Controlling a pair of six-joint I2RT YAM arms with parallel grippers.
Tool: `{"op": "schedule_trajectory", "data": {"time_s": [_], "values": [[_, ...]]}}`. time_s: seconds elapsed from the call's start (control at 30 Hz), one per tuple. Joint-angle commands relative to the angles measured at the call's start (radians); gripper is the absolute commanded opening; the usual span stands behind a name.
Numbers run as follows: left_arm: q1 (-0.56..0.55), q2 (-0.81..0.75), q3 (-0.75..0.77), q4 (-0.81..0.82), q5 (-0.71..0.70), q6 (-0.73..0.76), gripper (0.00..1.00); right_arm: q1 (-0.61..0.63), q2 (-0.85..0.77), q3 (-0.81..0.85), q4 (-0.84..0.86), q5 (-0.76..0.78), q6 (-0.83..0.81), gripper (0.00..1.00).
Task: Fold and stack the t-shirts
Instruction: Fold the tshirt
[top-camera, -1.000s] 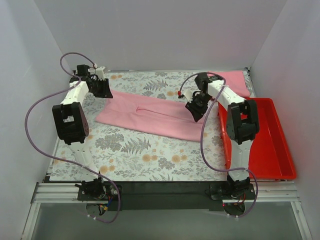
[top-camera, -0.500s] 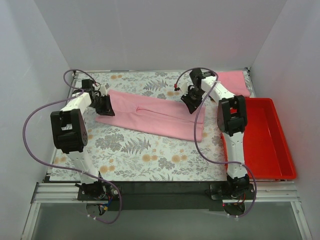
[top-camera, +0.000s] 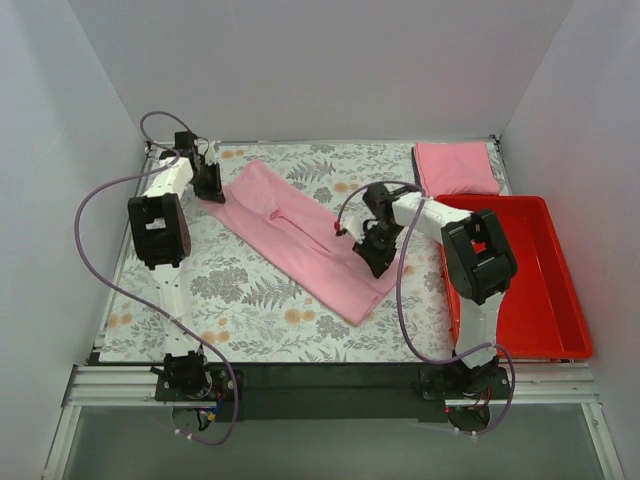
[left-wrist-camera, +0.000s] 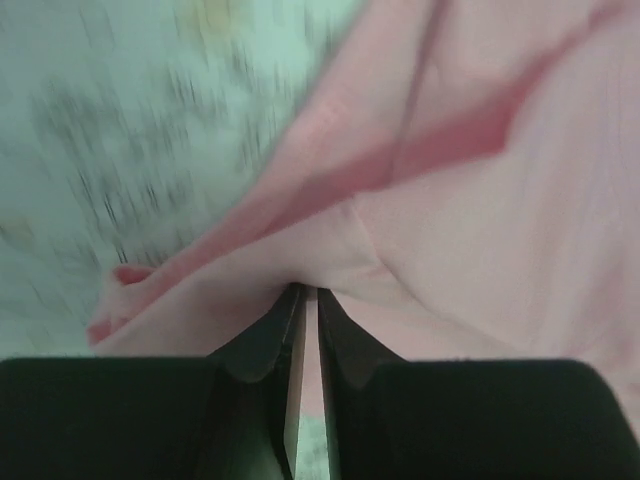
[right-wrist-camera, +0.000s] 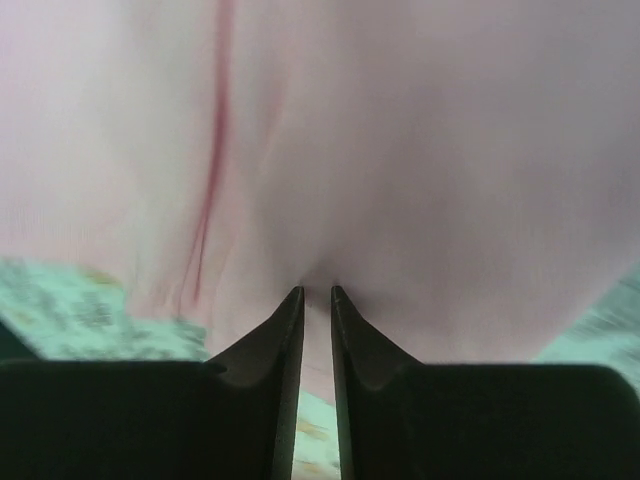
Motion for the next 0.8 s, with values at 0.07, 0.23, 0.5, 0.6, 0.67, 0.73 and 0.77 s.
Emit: {"op": "schedule_trajectory", "data": {"time_s": [0.07,0.23,0.5,0.6,0.67,0.73,0.77], "values": [[-0.031,0.365,0.836,-0.189,0.021,0.073,0.19,0.24,-0.161,-0.156,-0.026,-0.28,0.058,0.26],[-0.086,0.03,0.366,0.139,0.12,0.109,0.28,0.231,-0.204,-0.024,-0.023,-0.357,0.09,0.32],[-0.088,-0.206,-0.001,0.168,0.194,0.008,0.26,0.228,-0.052,0.068,-0.019,-0.184,0.07,0.27],[-0.117,-0.206,-0.045,0.125,0.196,-0.017,0.23,0.217,-0.032,0.076,-0.014,-0.115,0.07,0.24],[-0.12,-0.209,-0.104,0.102,0.2,-0.021,0.21,0.199,-0.032,0.073,-0.008,-0.075,0.066,0.23],[-0.122,-0.24,-0.164,0.134,0.191,-0.031,0.19,0.187,-0.034,0.062,-0.002,-0.05,0.063,0.23],[-0.122,-0.257,-0.219,0.155,0.182,-0.038,0.19,0.184,-0.035,0.058,-0.003,-0.041,0.055,0.22]]}}
